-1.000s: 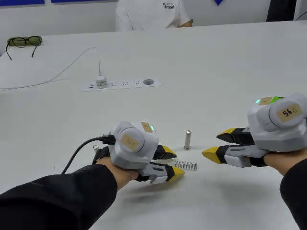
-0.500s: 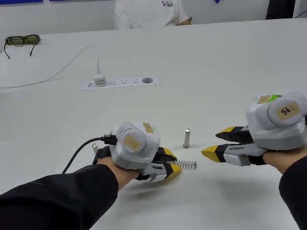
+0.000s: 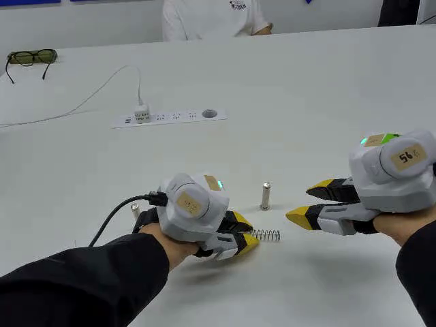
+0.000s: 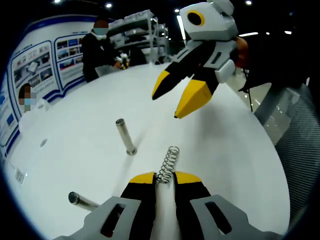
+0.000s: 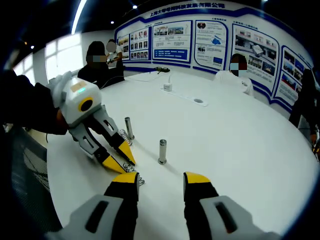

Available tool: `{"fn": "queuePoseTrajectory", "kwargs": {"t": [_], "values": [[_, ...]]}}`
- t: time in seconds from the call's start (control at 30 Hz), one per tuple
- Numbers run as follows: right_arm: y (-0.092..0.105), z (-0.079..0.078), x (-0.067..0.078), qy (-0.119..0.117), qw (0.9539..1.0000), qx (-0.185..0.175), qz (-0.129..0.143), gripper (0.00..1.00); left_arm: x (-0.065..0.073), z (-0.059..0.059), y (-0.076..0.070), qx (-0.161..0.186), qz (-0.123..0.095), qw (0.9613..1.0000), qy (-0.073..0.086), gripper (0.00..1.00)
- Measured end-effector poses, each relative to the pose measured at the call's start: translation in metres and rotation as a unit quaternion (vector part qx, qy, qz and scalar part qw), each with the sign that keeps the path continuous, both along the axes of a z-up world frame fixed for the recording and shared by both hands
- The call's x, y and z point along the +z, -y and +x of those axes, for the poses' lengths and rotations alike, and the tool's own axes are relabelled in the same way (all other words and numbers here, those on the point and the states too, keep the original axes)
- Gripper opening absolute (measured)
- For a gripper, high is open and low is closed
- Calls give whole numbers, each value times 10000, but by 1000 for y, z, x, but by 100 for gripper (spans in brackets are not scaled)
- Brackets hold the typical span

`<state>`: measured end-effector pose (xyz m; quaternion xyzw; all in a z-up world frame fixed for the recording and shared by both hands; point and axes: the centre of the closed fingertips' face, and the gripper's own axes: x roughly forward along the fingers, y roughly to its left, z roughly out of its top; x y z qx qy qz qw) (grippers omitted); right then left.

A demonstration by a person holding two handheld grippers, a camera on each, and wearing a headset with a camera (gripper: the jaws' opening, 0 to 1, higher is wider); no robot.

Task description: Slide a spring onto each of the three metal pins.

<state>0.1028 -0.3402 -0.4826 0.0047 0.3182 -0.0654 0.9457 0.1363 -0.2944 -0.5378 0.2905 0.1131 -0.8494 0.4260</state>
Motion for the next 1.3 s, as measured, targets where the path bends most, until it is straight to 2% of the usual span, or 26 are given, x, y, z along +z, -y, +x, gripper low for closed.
{"fn": "queuePoseTrajectory", "kwargs": {"t": [0.37,0.83,1.3], "values": [[-3,2,2,17,10000,72,-24,36,0,2,-6,-19,0,9999,140,11],[-12,4,1,-25,9997,258,3,35,11,7,-18,-5,-68,9999,99,10],[-31,11,2,11,9978,664,84,34,26,11,-35,-63,-186,9997,132,10]]}}
